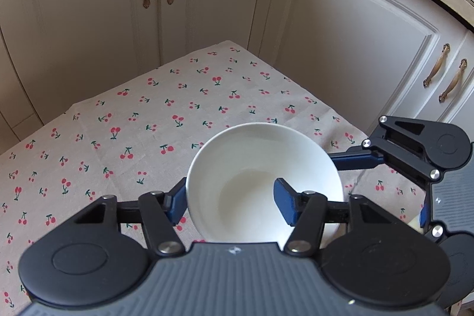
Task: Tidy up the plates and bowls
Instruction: 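Lift the bowl with the left tool and carry it over the nested bowls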
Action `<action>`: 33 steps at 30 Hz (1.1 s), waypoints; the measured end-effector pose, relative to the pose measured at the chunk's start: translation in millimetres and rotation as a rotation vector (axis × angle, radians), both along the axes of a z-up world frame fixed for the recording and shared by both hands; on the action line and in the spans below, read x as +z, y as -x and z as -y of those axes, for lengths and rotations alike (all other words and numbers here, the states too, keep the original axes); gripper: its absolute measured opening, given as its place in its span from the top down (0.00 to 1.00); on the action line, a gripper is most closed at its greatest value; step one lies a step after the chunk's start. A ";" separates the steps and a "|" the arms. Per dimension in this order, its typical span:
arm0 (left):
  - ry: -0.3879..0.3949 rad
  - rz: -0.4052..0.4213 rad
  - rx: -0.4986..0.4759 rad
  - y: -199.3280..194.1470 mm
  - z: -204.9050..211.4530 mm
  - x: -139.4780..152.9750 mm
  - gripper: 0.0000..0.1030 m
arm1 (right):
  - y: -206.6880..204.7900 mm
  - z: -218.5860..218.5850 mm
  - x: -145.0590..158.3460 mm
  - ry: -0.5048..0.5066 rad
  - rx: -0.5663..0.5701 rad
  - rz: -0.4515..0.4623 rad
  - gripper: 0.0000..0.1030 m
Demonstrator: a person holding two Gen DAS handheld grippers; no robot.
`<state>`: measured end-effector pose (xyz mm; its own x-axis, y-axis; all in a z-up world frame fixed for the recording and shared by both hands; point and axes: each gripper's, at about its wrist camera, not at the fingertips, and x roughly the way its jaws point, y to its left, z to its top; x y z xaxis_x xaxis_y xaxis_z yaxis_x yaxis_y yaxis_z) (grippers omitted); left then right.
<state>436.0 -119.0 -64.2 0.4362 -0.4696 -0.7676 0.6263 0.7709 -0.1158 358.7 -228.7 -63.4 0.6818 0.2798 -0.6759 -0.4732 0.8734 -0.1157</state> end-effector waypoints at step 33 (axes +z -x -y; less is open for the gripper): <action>-0.007 0.116 -0.052 154.9 -18.5 80.6 0.42 | 148.4 -14.1 70.8 -0.007 0.007 0.053 0.17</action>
